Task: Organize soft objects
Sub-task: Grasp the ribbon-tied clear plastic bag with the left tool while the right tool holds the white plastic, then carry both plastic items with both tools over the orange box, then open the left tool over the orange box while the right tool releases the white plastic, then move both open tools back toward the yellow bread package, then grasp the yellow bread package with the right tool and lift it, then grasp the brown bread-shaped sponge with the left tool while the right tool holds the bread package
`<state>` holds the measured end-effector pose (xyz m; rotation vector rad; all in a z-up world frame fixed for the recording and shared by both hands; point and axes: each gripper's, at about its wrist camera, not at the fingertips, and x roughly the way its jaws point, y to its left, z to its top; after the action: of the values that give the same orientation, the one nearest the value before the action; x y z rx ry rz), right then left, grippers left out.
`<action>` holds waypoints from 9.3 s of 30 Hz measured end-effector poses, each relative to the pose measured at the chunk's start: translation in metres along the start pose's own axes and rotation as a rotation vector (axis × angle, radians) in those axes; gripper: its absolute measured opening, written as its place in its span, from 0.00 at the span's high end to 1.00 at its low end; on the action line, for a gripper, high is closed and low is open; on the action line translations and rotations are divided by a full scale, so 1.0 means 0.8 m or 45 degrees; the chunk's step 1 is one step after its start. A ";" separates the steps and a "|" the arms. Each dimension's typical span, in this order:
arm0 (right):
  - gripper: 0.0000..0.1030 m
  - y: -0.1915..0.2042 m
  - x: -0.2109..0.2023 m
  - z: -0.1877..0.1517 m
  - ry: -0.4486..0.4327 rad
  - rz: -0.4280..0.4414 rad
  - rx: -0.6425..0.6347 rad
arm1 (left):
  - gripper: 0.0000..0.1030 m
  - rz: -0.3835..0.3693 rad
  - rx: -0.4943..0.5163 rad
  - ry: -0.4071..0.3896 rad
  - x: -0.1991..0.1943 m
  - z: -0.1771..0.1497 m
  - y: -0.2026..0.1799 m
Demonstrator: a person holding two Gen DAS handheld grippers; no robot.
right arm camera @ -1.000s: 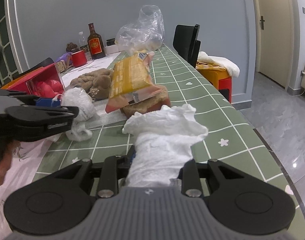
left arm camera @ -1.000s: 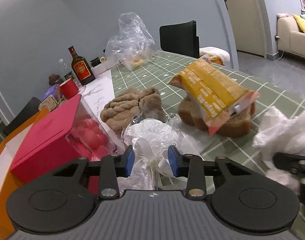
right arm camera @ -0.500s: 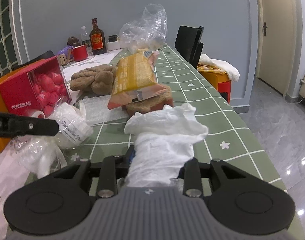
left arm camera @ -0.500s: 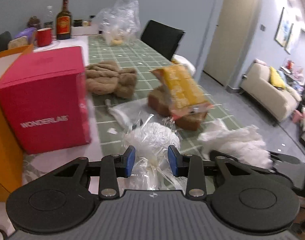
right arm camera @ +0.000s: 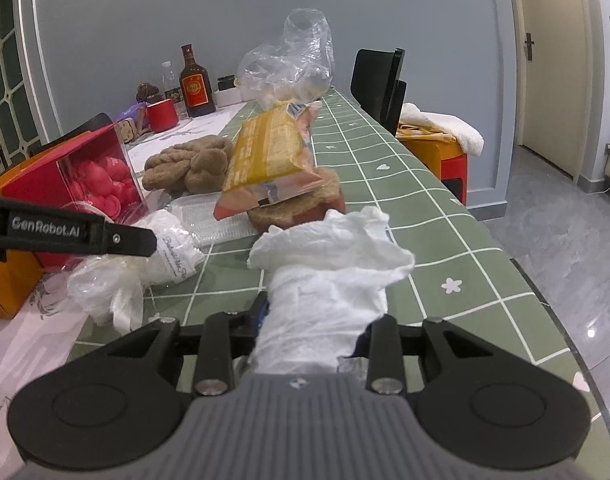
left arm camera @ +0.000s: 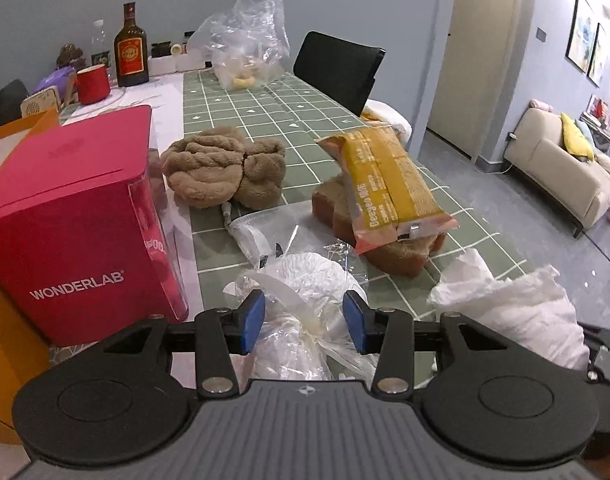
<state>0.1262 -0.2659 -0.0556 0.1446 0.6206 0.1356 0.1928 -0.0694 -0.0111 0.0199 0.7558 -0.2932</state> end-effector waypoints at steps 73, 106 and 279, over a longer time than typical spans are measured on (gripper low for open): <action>0.82 0.396 0.041 0.171 -0.024 0.731 -0.604 | 0.56 0.435 -0.352 -0.471 -0.218 0.067 0.285; 0.28 0.399 0.045 0.158 -0.043 0.609 -0.702 | 0.13 0.525 -0.175 -0.300 -0.168 0.037 0.289; 0.59 -0.058 -0.008 0.008 -0.062 -0.287 0.039 | 0.41 0.202 -0.389 0.038 0.141 0.083 -0.115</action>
<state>0.1283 -0.3128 -0.0546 0.1062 0.5861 -0.0950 0.2904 -0.1945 -0.0311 -0.2044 0.8170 -0.0246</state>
